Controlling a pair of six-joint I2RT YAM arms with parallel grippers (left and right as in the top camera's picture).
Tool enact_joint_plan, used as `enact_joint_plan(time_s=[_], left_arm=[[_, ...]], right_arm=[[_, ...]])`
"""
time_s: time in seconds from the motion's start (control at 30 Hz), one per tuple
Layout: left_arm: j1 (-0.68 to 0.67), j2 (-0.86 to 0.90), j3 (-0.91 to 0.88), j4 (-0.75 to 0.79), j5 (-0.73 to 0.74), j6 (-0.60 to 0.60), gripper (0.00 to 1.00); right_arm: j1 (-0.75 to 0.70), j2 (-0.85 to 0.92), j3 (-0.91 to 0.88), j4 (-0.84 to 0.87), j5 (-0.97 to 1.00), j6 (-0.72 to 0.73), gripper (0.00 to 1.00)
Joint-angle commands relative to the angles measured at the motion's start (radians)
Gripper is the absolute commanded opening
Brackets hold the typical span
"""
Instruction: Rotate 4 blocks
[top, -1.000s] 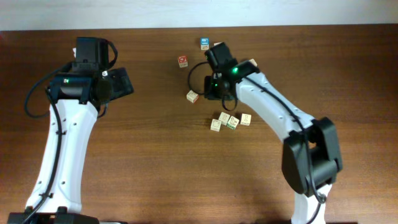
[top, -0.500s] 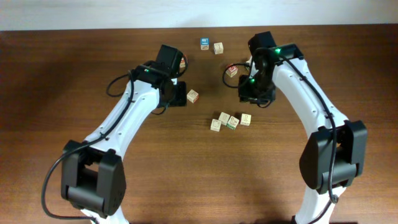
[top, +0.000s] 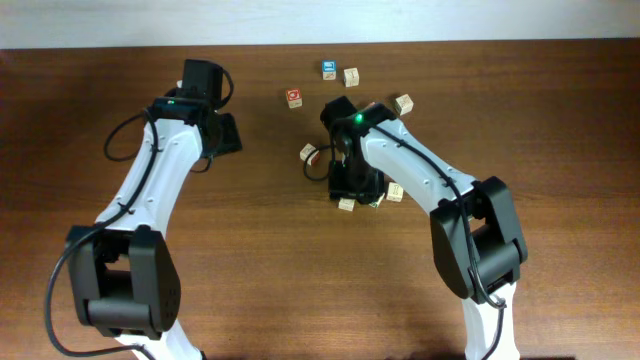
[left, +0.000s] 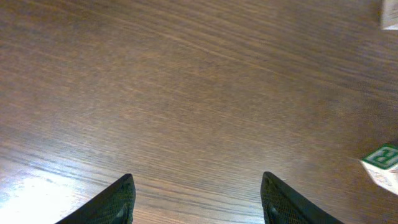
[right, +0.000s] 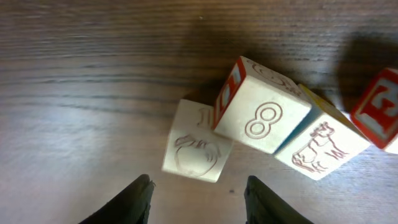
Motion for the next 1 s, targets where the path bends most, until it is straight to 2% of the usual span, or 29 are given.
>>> enact_joint_plan(time_s=[0.0, 0.1, 0.17, 0.23, 0.5, 0.63, 0.77, 0.9, 0.93, 0.97], left_arm=[[0.011, 0.011, 0.0, -0.021, -0.008, 0.04, 0.67], [0.011, 0.012, 0.0, -0.037, -0.008, 0.04, 0.7], [0.011, 0.012, 0.0, -0.047, -0.008, 0.04, 0.71], [0.011, 0.011, 0.0, -0.052, -0.008, 0.04, 0.71], [0.011, 0.011, 0.0, -0.053, -0.008, 0.04, 0.73], [0.011, 0.012, 0.0, -0.061, -0.008, 0.04, 0.74], [0.011, 0.012, 0.0, -0.068, -0.008, 0.04, 0.76], [0.011, 0.011, 0.0, -0.074, -0.017, 0.04, 0.82], [0.011, 0.011, 0.005, -0.079, -0.031, 0.056, 0.89], [0.011, 0.01, 0.02, -0.099, -0.031, 0.08, 0.9]], right_arm=[[0.013, 0.005, -0.068, 0.056, -0.003, 0.064, 0.49], [0.032, 0.005, -0.087, 0.112, -0.004, 0.079, 0.49], [0.034, 0.005, -0.087, 0.152, -0.001, 0.067, 0.4], [0.034, 0.005, -0.087, 0.18, -0.001, 0.032, 0.37], [0.054, 0.005, -0.087, 0.214, -0.005, -0.063, 0.36], [0.058, 0.004, -0.085, 0.209, -0.003, -0.061, 0.38], [0.058, 0.0, 0.017, 0.068, -0.005, -0.064, 0.47], [0.058, -0.002, 0.196, -0.093, -0.005, -0.09, 0.53], [0.057, -0.002, 0.259, -0.147, 0.0, -0.093, 0.56], [0.05, -0.002, 0.304, -0.186, 0.003, -0.111, 0.57]])
